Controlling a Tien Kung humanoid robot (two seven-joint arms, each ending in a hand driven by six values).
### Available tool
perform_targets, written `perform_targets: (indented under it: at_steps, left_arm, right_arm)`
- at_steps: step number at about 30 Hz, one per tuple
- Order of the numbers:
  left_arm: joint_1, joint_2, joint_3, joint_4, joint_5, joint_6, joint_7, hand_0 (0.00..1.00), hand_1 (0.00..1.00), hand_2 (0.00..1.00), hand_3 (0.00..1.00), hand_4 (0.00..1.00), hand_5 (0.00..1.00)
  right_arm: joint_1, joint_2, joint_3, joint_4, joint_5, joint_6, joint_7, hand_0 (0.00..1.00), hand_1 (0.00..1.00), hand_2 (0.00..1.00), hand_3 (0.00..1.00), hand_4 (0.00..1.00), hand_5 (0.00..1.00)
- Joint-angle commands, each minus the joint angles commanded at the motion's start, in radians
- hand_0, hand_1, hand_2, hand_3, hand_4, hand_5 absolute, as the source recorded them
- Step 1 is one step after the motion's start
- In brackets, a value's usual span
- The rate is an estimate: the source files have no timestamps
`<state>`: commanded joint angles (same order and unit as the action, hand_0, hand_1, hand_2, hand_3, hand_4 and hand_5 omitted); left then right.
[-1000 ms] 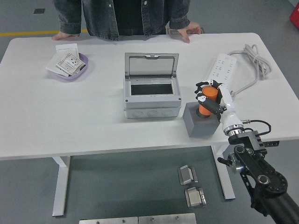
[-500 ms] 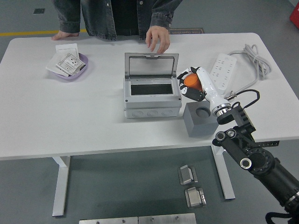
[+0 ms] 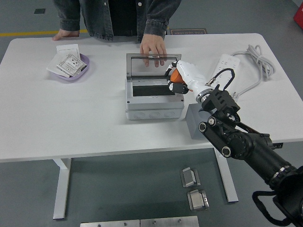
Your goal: Pick up the cylinder from the cube,place it in the box,flap close box
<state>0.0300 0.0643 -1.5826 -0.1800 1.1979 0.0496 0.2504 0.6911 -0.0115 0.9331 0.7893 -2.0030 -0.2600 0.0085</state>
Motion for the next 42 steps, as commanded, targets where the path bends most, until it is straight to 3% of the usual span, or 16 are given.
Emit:
perform_targets:
  at_steps: [17,42]
  left_arm:
    - [-0.004,0.006,-0.013,0.0,0.016,0.001,0.006,0.633,0.636,0.59,0.588,0.657,0.209]
    - [-0.008,0.017,-0.033,0.0,0.047,0.002,0.013,0.634,0.637,0.59,0.587,0.653,0.217]
  right_arm:
    - [0.087,0.011,-0.163,-0.091,0.032,0.007,-0.01,0.049,0.11,0.232,0.265,0.002,0.002]
    - [0.178,0.011,-0.297,-0.105,0.107,0.006,0.005,0.05,0.102,0.231,0.26,0.002,0.002]
